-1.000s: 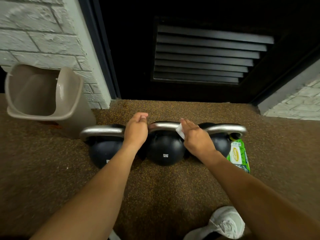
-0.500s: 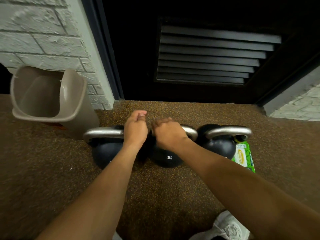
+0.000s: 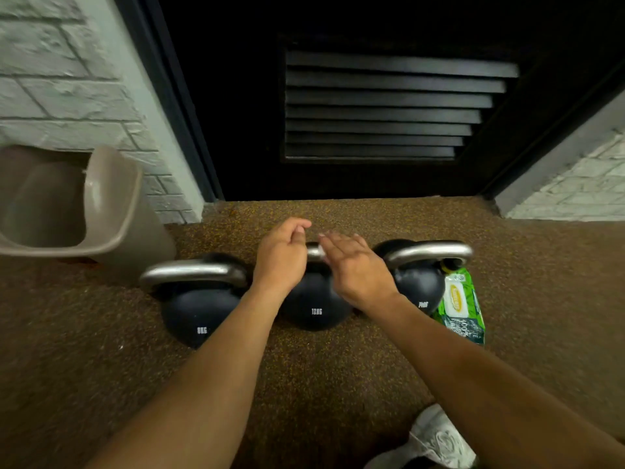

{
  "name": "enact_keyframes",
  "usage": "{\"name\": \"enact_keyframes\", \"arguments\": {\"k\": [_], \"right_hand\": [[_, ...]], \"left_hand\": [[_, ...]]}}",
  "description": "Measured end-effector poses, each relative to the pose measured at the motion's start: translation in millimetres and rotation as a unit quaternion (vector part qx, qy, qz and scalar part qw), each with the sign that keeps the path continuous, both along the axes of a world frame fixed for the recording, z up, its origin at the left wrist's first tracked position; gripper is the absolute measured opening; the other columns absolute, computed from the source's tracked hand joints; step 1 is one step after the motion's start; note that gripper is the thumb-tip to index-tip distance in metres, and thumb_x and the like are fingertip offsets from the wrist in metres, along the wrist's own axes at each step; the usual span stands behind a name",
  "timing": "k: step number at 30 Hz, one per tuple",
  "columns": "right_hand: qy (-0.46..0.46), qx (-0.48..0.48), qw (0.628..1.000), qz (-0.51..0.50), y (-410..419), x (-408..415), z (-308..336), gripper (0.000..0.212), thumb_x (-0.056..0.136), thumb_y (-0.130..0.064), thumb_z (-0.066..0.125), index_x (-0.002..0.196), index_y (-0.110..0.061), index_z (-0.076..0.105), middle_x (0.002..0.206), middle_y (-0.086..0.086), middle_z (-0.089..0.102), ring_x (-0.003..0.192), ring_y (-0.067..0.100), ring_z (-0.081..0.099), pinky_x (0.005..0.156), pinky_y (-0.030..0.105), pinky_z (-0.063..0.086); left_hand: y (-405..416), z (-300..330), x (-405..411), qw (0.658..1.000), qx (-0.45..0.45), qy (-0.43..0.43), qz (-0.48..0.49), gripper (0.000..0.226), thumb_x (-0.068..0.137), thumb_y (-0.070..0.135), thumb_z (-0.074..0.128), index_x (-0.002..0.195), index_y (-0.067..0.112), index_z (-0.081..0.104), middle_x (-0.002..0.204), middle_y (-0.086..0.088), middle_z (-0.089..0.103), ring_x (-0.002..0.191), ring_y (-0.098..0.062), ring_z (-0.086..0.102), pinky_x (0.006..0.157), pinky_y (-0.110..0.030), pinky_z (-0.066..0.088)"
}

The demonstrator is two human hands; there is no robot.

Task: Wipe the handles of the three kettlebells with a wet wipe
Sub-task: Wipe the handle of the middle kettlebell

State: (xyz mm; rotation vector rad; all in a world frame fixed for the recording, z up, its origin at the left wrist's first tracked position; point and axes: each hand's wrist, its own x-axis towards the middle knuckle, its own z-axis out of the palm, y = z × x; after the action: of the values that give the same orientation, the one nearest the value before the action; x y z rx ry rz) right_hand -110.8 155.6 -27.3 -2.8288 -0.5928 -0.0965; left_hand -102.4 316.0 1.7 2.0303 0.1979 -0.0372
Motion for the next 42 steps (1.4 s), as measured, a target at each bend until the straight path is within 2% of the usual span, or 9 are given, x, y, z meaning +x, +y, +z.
{"name": "enact_keyframes", "arguments": {"k": [3, 5, 9, 13, 18, 24, 31, 39, 42], "right_hand": [[0.081, 0.114, 0.978, -0.156, -30, -23, -10, 0.044, 0.104, -0.023, 0.041, 0.147, -0.014, 0.045, 0.145, 0.010, 0.054, 0.132, 0.030, 0.050, 0.110, 0.040, 0.036], [0.199, 0.224, 0.911, -0.285, -36, -34, -20, 0.045, 0.106, -0.034, 0.038, 0.149, -0.020, 0.044, 0.139, 0.012, 0.058, 0.128, 0.029, 0.052, 0.101, 0.032, 0.041], [0.248, 0.457, 0.753, -0.403, -24, -33, -32, 0.041, 0.104, -0.033, 0.047, 0.141, -0.017, 0.055, 0.133, 0.007, 0.063, 0.127, 0.023, 0.054, 0.109, 0.034, 0.040], [0.216, 0.394, 0.808, -0.380, -13, -37, -18, 0.045, 0.104, -0.031, 0.043, 0.148, -0.022, 0.043, 0.127, 0.006, 0.063, 0.117, 0.021, 0.058, 0.098, 0.028, 0.042], [0.099, 0.319, 0.913, -0.236, -8, -44, -26, 0.051, 0.101, -0.009, 0.044, 0.151, -0.018, 0.038, 0.156, -0.002, 0.039, 0.146, 0.010, 0.030, 0.119, 0.022, 0.022], [0.230, 0.458, 0.753, -0.412, -20, -35, -54, 0.039, 0.102, -0.028, 0.044, 0.138, -0.036, 0.055, 0.104, -0.012, 0.067, 0.100, 0.009, 0.062, 0.095, 0.031, 0.047], [0.290, 0.453, 0.746, -0.392, -29, -19, -86, 0.044, 0.086, -0.018, 0.045, 0.089, -0.054, 0.071, 0.089, -0.004, 0.074, 0.092, 0.023, 0.067, 0.092, 0.045, 0.054], [0.211, 0.522, 0.712, -0.419, -7, -42, -79, 0.037, 0.097, -0.024, 0.048, 0.131, -0.028, 0.063, 0.116, -0.007, 0.071, 0.112, 0.009, 0.062, 0.102, 0.033, 0.047], [0.217, 0.511, 0.723, -0.411, -11, -35, -75, 0.035, 0.096, -0.013, 0.047, 0.120, -0.026, 0.069, 0.106, -0.007, 0.074, 0.104, 0.011, 0.065, 0.097, 0.033, 0.050]], "left_hand": [[-18, -5, -3, 0.992, 0.069, -0.001, -0.106, 0.033, 0.108, 0.019, 0.043, 0.129, 0.026, 0.067, 0.147, 0.001, 0.057, 0.144, -0.017, 0.043, 0.108, -0.022, 0.029], [-26, -8, -6, 0.983, 0.109, 0.006, -0.145, 0.035, 0.108, 0.020, 0.042, 0.134, 0.028, 0.064, 0.157, 0.000, 0.048, 0.153, -0.017, 0.031, 0.120, -0.028, 0.020], [-29, -9, -4, 0.980, 0.146, 0.019, -0.137, 0.036, 0.109, 0.024, 0.039, 0.137, 0.030, 0.060, 0.139, -0.001, 0.059, 0.126, -0.020, 0.052, 0.102, -0.036, 0.041], [-25, -8, -1, 0.980, 0.145, 0.032, -0.134, 0.036, 0.109, 0.026, 0.038, 0.139, 0.033, 0.057, 0.132, -0.001, 0.061, 0.107, -0.015, 0.051, 0.087, -0.032, 0.038], [-25, -9, 0, 0.982, 0.130, 0.040, -0.131, 0.035, 0.110, 0.027, 0.037, 0.138, 0.034, 0.057, 0.133, 0.000, 0.061, 0.108, -0.011, 0.048, 0.089, -0.030, 0.036], [-25, -8, 2, 0.978, 0.151, 0.033, -0.139, 0.037, 0.109, 0.025, 0.038, 0.139, 0.030, 0.058, 0.141, -0.001, 0.058, 0.128, -0.022, 0.051, 0.095, -0.030, 0.034], [-25, -10, 3, 0.977, 0.149, 0.032, -0.148, 0.036, 0.108, 0.023, 0.039, 0.138, 0.028, 0.059, 0.140, -0.001, 0.060, 0.126, -0.022, 0.052, 0.097, -0.029, 0.035], [-25, -14, 7, 0.975, 0.162, 0.027, -0.147, 0.036, 0.108, 0.022, 0.039, 0.137, 0.028, 0.059, 0.138, -0.001, 0.060, 0.124, -0.021, 0.053, 0.093, -0.027, 0.033], [-25, -16, 7, 0.974, 0.164, 0.027, -0.153, 0.035, 0.108, 0.023, 0.039, 0.136, 0.029, 0.059, 0.137, 0.000, 0.060, 0.123, -0.020, 0.053, 0.093, -0.028, 0.033]]}}
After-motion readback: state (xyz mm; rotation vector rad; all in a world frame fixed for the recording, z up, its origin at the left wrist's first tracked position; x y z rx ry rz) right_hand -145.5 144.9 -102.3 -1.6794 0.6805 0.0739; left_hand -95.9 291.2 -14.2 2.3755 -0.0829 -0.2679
